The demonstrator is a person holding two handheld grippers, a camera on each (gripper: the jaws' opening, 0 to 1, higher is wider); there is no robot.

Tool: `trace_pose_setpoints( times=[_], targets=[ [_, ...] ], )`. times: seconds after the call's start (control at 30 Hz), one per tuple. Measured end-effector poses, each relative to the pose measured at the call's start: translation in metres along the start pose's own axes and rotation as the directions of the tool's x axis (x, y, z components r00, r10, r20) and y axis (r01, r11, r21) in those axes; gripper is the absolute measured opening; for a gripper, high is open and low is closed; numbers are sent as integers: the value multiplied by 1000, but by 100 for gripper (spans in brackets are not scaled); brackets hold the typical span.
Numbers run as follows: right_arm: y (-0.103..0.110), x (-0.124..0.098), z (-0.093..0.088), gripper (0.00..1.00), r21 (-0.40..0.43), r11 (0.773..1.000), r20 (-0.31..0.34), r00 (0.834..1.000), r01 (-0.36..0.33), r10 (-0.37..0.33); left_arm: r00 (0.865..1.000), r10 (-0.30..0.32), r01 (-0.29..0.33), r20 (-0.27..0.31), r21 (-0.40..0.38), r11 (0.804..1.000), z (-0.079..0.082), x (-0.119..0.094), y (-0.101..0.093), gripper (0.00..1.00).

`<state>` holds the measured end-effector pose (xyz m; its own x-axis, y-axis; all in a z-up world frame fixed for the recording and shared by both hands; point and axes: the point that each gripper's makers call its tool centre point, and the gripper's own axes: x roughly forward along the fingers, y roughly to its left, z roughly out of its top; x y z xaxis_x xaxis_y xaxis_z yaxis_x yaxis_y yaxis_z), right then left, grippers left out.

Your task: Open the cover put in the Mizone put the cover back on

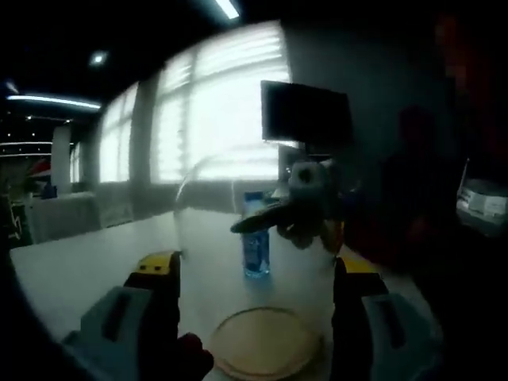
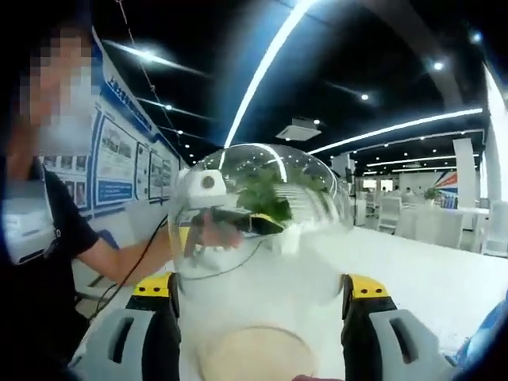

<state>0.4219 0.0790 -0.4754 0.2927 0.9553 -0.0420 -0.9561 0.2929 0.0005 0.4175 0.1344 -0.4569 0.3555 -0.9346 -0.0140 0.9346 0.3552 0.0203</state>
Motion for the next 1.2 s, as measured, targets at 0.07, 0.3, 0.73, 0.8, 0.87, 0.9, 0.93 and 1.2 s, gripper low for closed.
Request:
trace_pose_setpoints(
  times=[0.07, 0.3, 0.73, 0.8, 0.87, 0.9, 0.93, 1.2],
  targets=[
    [0, 1, -1, 79, 10, 1000, 7, 1000, -6, 6, 1000, -3, 3, -3, 5, 1000, -2, -1, -1, 67],
    [0, 4, -3, 81, 30, 999, 59, 998, -37, 35, 999, -27, 28, 30, -28, 999, -6, 0, 3, 67],
    [-1, 13, -10, 86, 14, 997, 69, 995, -73, 72, 998, -58, 59, 36, -25, 998, -16, -5, 5, 64],
    [1, 14, -11, 86, 11, 997, 64, 995, -73, 72, 998, -59, 59, 13, -20, 998, -22, -4, 4, 64],
    [1, 14, -11, 87, 10, 997, 58, 996, -71, 70, 998, -59, 60, 24, -24, 998, -19, -2, 4, 66],
    [1, 15, -11, 87, 10, 997, 57, 996, -70, 70, 998, -59, 60, 25, -25, 998, -19, -1, 3, 67],
    [1, 15, -11, 87, 9, 997, 56, 996, -71, 70, 998, -59, 59, 26, -23, 998, -19, 1, 3, 69],
    [3, 17, -12, 88, 3, 997, 49, 996, -76, 75, 996, -72, 73, 47, -26, 997, -19, 6, 1, 72]
  ],
)
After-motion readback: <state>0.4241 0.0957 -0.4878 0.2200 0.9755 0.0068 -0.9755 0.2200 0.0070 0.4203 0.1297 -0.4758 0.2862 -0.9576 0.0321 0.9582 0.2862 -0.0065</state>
